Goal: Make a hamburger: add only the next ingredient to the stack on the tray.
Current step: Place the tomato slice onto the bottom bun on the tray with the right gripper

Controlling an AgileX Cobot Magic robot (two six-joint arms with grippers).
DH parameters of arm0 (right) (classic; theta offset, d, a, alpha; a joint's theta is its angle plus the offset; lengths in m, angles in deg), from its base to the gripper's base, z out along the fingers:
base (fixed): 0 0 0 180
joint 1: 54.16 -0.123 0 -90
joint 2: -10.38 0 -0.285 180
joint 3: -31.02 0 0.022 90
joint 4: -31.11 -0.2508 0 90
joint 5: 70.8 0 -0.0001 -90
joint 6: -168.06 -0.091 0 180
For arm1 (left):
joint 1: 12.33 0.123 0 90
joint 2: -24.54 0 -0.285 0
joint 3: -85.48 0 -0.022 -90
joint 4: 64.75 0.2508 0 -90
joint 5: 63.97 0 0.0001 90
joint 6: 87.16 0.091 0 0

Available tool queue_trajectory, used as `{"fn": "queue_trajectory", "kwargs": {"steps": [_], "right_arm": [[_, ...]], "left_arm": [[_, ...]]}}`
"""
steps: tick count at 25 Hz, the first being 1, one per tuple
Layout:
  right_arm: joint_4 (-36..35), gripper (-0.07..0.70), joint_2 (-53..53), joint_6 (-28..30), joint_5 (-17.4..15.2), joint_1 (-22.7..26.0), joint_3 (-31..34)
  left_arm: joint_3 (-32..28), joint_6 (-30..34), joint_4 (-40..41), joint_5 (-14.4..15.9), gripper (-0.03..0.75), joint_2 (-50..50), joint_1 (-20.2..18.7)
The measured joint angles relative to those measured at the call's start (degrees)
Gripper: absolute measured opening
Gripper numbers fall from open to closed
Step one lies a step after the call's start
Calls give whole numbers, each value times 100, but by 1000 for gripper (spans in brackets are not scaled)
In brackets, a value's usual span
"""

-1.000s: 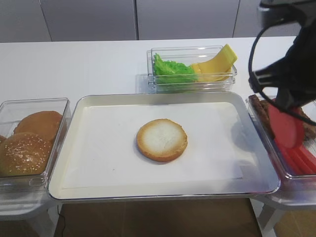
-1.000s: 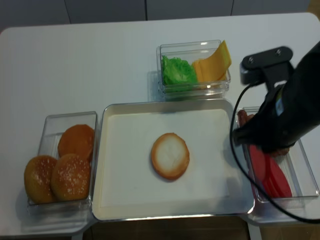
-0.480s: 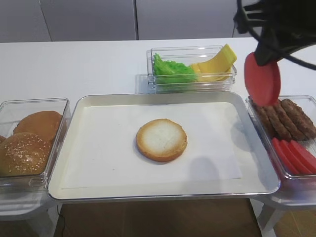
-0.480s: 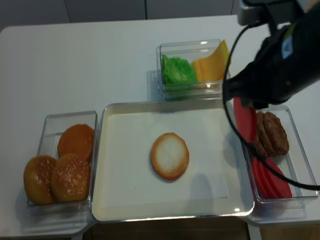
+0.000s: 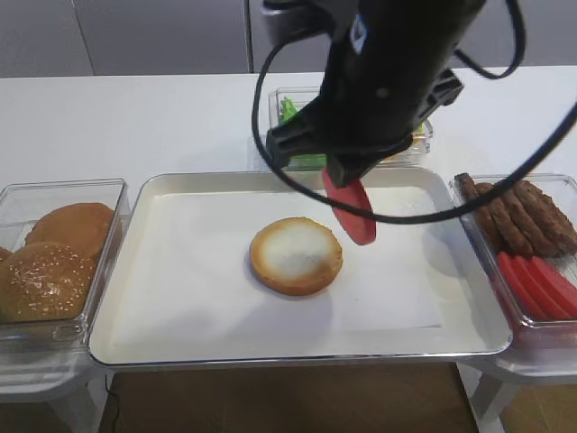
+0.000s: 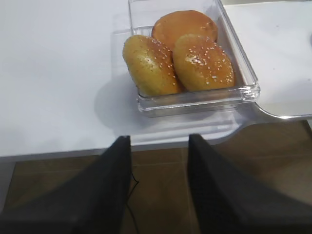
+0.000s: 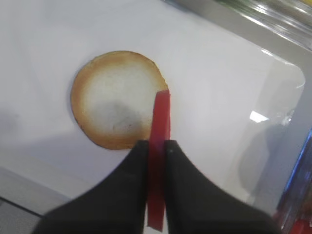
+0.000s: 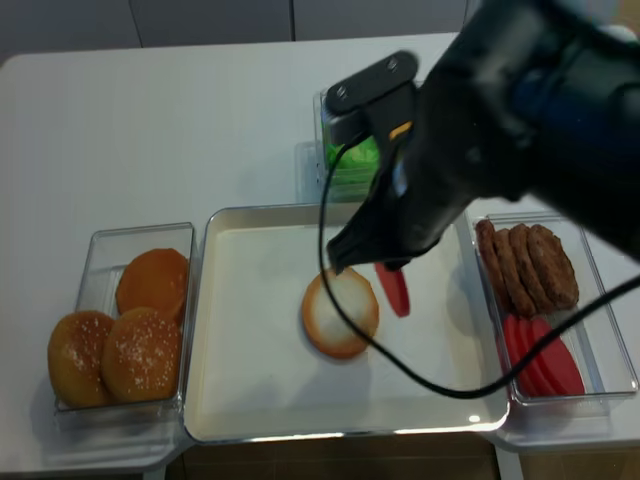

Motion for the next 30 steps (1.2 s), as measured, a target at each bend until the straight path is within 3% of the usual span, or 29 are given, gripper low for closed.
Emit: {"fn": "queue_trajectory", "kwargs": {"steps": [14,30], "right_arm": [[334,58,-610,-49,553,-94,0],[580,58,-791,-49,674,-94,0]], "left_arm": [[0,0,0,0,290,0,0],[0,0,0,0,290,0,0]]}}
